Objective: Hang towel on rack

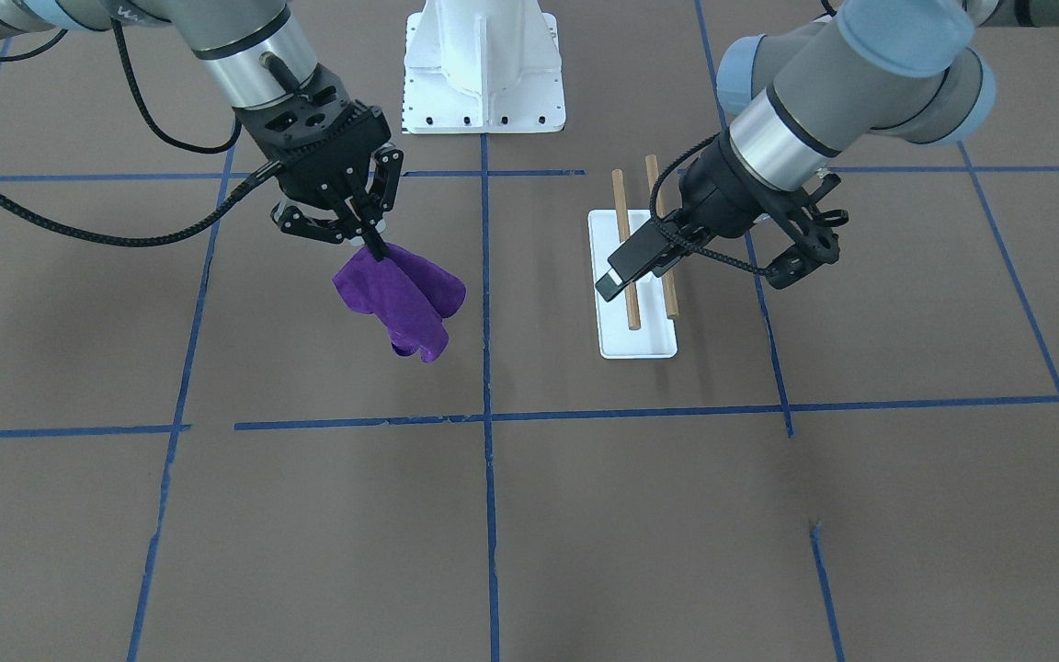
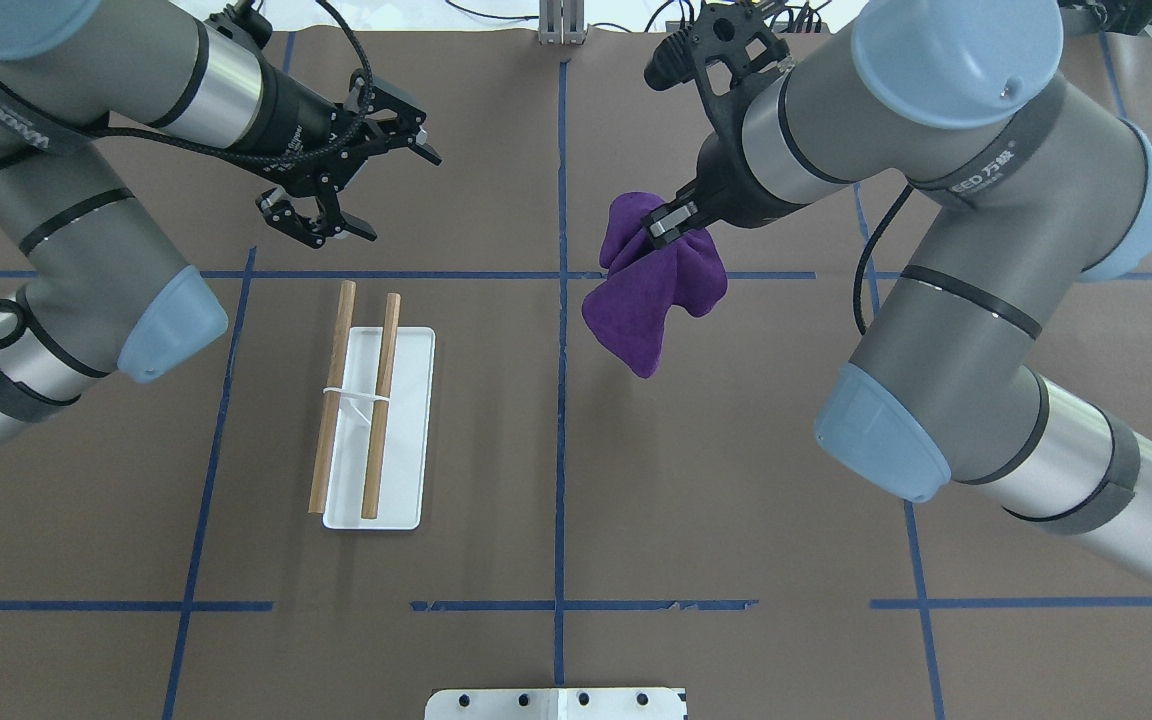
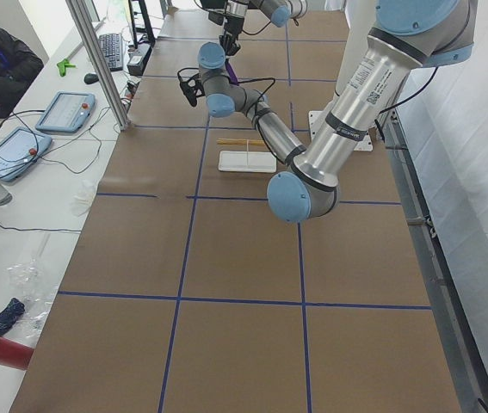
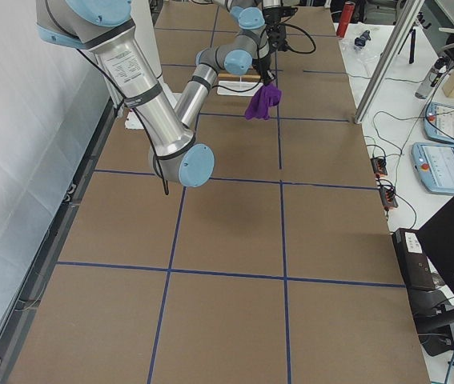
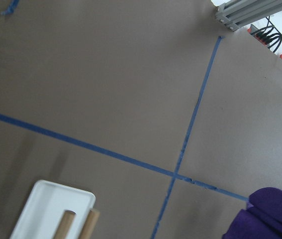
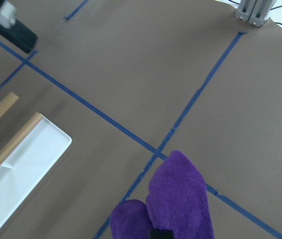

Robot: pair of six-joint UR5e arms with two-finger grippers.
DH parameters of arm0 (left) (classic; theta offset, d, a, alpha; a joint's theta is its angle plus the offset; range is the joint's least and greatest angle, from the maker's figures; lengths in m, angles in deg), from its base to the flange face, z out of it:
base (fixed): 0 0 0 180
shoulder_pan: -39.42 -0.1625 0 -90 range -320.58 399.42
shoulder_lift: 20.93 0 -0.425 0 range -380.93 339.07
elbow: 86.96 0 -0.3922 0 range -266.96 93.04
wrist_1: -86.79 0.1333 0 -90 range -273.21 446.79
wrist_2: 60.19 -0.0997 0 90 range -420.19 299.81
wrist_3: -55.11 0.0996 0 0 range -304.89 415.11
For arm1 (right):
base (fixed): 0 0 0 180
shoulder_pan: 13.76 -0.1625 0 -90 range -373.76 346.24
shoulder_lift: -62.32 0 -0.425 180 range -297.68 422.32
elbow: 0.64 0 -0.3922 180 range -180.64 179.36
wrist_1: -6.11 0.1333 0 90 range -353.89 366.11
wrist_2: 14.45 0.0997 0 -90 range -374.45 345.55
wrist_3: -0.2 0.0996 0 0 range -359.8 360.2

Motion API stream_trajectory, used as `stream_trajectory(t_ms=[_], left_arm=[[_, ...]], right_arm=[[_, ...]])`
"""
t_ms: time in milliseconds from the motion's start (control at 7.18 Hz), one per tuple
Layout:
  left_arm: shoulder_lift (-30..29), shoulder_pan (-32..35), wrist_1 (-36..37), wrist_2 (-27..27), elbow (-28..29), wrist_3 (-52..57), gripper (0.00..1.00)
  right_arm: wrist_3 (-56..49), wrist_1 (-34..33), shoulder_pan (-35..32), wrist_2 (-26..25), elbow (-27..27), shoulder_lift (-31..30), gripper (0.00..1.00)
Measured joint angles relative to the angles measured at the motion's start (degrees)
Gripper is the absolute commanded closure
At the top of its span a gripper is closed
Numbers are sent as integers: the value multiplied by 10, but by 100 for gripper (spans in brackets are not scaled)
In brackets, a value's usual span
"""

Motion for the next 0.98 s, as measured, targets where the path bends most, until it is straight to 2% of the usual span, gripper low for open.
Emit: stream_trajectory(t_ms=[418, 975], left_arm=[[-25, -45, -35, -49, 28, -67, 0], [-38, -71, -40, -54, 32, -75, 0]], right_arm=[[31, 47, 37, -26, -12, 5, 100], [28, 53, 62, -42, -28, 13, 100]])
